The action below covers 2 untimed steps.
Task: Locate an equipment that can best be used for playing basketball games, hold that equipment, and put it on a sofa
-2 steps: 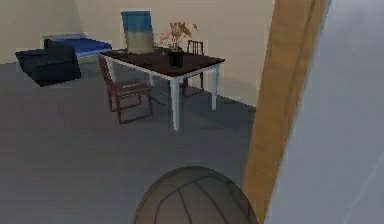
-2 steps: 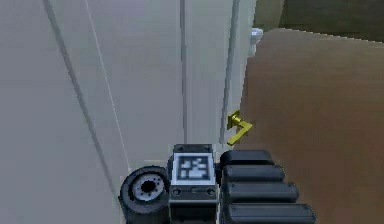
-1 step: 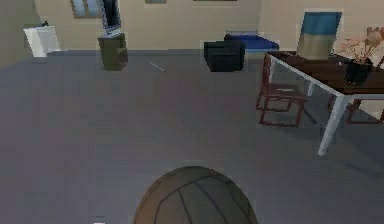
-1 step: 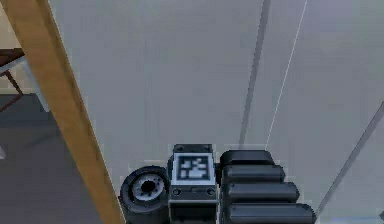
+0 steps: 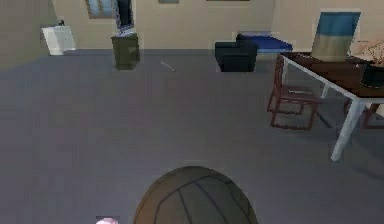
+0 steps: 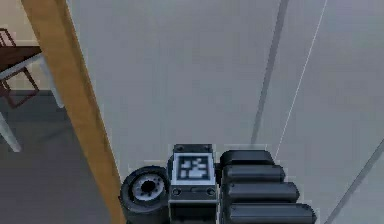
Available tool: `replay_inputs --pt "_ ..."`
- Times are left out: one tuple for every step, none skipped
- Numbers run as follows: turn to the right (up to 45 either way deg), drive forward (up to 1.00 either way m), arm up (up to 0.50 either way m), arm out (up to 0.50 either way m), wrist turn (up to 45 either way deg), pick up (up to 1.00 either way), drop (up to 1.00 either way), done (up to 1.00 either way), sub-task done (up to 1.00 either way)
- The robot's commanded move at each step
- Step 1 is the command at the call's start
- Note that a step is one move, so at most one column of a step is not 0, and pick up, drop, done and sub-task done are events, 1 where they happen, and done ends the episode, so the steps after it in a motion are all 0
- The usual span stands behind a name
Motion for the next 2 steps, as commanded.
replay_inputs --pt "0.0 0.30 0.00 0.00 0.0 0.00 0.00 0.00 0.00" --pt "12.0 0.00 0.00 0.00 0.0 0.00 0.00 0.00 0.00"
